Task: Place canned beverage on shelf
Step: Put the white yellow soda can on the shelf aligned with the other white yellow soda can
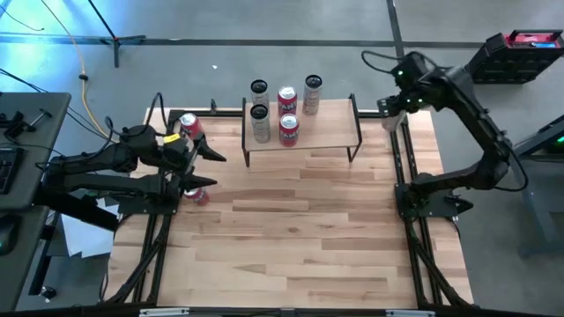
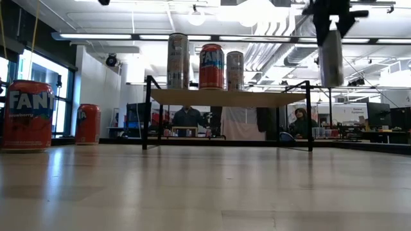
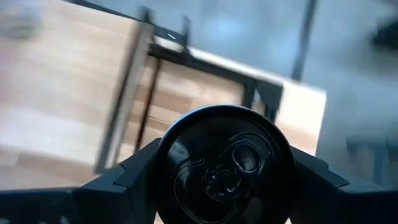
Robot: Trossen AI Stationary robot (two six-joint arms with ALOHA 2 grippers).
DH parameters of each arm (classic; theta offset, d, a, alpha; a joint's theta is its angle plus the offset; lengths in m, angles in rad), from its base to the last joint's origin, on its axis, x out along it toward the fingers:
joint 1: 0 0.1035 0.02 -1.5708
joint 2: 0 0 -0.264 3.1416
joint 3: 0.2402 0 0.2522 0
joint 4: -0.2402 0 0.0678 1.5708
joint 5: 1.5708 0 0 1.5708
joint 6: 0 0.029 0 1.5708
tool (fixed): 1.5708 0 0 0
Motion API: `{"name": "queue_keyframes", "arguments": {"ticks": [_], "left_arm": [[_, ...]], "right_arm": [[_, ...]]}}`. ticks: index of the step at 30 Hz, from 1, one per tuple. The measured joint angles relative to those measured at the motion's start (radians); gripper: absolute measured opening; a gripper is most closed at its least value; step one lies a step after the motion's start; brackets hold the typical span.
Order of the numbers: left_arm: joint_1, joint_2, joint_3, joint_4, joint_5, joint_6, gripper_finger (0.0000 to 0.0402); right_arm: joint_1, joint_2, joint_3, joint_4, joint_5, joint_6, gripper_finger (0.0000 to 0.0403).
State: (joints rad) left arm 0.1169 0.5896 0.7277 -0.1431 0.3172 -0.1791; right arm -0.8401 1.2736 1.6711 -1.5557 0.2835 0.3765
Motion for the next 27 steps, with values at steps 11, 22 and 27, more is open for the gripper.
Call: {"name": "queue_keyframes", "arguments": {"ticks": [11,22,27], "left_arm": [[0.0,0.0,0.0,0.178,0.0,0.1,0.0328],[0.002,0.028,0.0,0.328,-0.07,0.089,0.0328],[0.002,0.029,0.002,0.321,-0.144,0.087,0.0328]], "right_arm": [[0.155,0.023,0.263,0.013,-0.096,-0.407,0.0248],[0.288,0.258,0.448,0.105,-0.413,-0.711,0.0249],[0.29,0.392,0.543,0.07,-0.42,-0.769,0.0249]]}}
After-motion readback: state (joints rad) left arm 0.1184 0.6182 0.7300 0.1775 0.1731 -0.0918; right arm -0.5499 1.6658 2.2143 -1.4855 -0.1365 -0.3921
